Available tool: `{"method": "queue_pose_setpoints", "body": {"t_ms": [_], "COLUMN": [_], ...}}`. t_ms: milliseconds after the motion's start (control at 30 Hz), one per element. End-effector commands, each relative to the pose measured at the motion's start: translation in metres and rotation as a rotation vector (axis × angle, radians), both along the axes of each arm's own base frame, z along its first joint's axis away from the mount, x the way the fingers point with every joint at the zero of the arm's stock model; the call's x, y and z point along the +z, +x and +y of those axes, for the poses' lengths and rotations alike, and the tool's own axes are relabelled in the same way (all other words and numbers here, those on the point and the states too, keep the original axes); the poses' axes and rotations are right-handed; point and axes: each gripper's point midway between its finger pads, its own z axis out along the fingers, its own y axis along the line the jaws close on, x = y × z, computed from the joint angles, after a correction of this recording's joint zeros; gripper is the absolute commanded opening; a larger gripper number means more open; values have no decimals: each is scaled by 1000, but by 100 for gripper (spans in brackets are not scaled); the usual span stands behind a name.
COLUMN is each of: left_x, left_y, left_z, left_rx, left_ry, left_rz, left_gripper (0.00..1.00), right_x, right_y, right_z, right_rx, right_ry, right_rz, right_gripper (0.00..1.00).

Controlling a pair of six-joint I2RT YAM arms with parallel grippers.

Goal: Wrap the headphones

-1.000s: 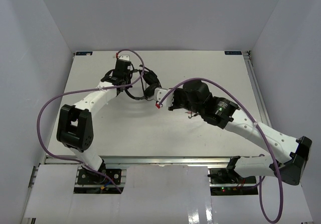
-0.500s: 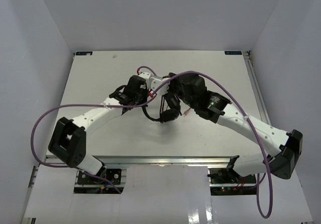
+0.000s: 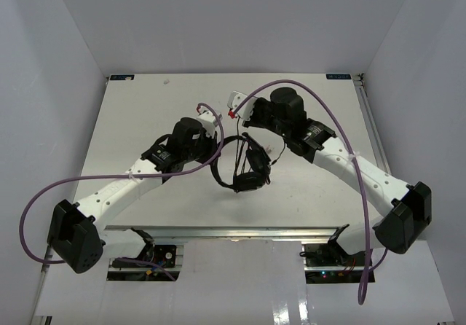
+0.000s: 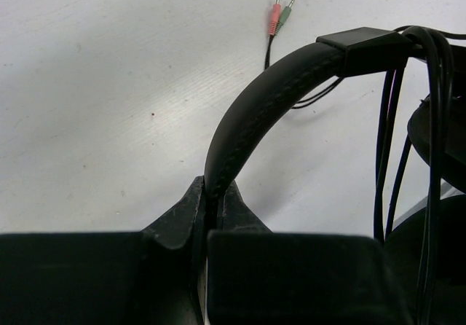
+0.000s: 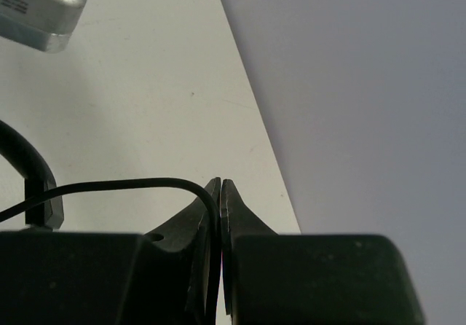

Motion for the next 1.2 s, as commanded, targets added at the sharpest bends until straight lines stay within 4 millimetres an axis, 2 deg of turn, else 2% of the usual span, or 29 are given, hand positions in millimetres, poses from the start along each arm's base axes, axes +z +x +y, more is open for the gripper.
{"method": "queue_pose_setpoints", "body": {"t_ms": [0, 67, 133, 367, 467, 600, 767, 867, 1067, 1133, 1167], "left_x": [23, 25, 32, 59, 72, 88, 112, 130, 182, 209, 215], "left_y": [-14, -16, -18, -22, -22, -19, -14, -11, 2, 6, 8], "left_z": [-13, -14, -16, -10, -9, -11, -16, -19, -29, -31, -32], "left_rx": [-61, -66, -70, -60, -56, -55, -61, -62, -39, -33, -30], "left_ry": [-76, -82, -98, -124, -137, -156, -181, -204, -262, -300, -304], "left_rz": [-18, -20, -27, -80, -103, -128, -160, -180, -221, -253, -257], "left_gripper": [0, 0, 0, 0, 0, 0, 0, 0, 0, 0, 0], "right_x": [23, 20, 8, -19, -29, -42, -51, -58, -75, -70, -69], "right_y": [3, 7, 16, 39, 42, 37, 27, 14, -33, -45, -48], "right_z": [23, 25, 25, -12, -25, -32, -30, -24, 1, 11, 13], "right_rx": [69, 66, 53, -9, -21, -12, 36, 116, 361, 466, 488], "right_ry": [123, 126, 125, 181, 192, 204, 251, 291, 422, 479, 499], "right_rz": [28, 41, 78, 202, 242, 290, 373, 460, 756, 804, 827], "right_gripper": [8, 8, 8, 8, 8, 8, 8, 8, 8, 9, 9]}}
